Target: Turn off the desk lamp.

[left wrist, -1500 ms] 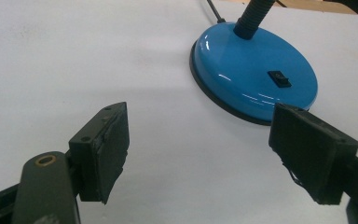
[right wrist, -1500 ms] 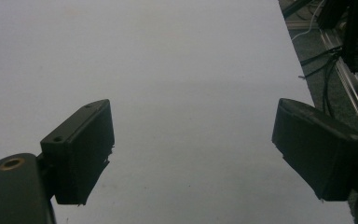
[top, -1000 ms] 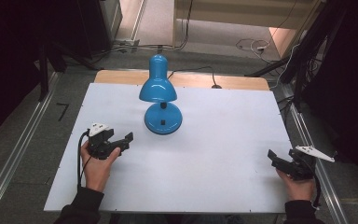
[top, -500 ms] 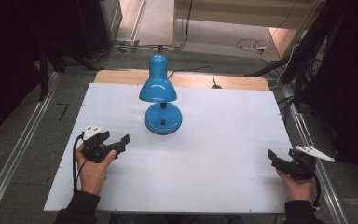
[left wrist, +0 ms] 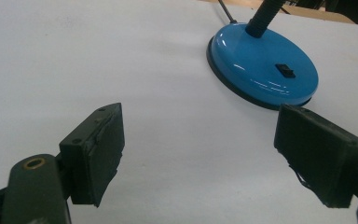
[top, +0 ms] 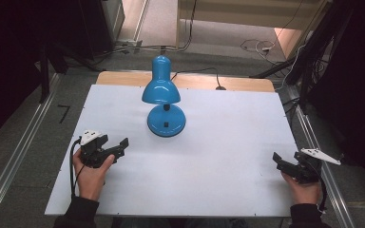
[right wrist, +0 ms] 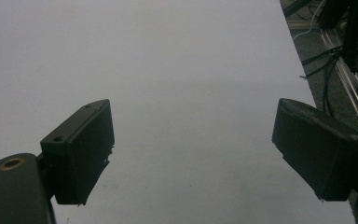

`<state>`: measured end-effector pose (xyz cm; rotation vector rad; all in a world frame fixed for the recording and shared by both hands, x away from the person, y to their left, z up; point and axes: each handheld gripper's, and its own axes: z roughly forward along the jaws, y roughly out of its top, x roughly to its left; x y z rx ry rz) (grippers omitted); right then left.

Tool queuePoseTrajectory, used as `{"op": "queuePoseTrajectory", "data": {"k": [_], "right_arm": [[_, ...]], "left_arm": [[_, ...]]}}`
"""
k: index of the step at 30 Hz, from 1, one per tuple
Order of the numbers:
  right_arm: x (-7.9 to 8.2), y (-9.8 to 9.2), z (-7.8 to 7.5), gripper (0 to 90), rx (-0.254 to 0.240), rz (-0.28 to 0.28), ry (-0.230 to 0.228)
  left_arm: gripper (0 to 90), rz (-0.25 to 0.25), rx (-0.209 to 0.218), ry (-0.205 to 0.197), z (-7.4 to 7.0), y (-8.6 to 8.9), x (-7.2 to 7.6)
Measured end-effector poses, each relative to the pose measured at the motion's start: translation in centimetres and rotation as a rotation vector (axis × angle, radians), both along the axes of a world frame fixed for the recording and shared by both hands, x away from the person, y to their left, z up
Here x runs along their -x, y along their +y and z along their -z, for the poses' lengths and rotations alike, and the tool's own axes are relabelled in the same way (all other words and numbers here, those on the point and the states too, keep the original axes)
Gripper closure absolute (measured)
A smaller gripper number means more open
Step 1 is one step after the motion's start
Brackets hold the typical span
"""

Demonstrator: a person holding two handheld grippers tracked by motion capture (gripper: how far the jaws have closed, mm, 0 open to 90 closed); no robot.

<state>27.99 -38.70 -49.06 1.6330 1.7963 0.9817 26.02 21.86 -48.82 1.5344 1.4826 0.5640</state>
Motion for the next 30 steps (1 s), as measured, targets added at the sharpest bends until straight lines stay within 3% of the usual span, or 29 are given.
{"op": "queuePoseTrajectory", "data": {"k": [20, 30], "right_arm": [[0.0, 0.0, 0.0, 11.4, 0.004, -0.001, 0.000], [0.0, 0.0, 0.1, 11.4, 0.001, 0.003, 0.003]], "left_arm": [[16.7, -0.012, -0.014, 0.000, 0.1, 1.0, 1.3], [16.7, -0.041, -0.036, 0.011, 0.6, 2.3, 2.1]]}}
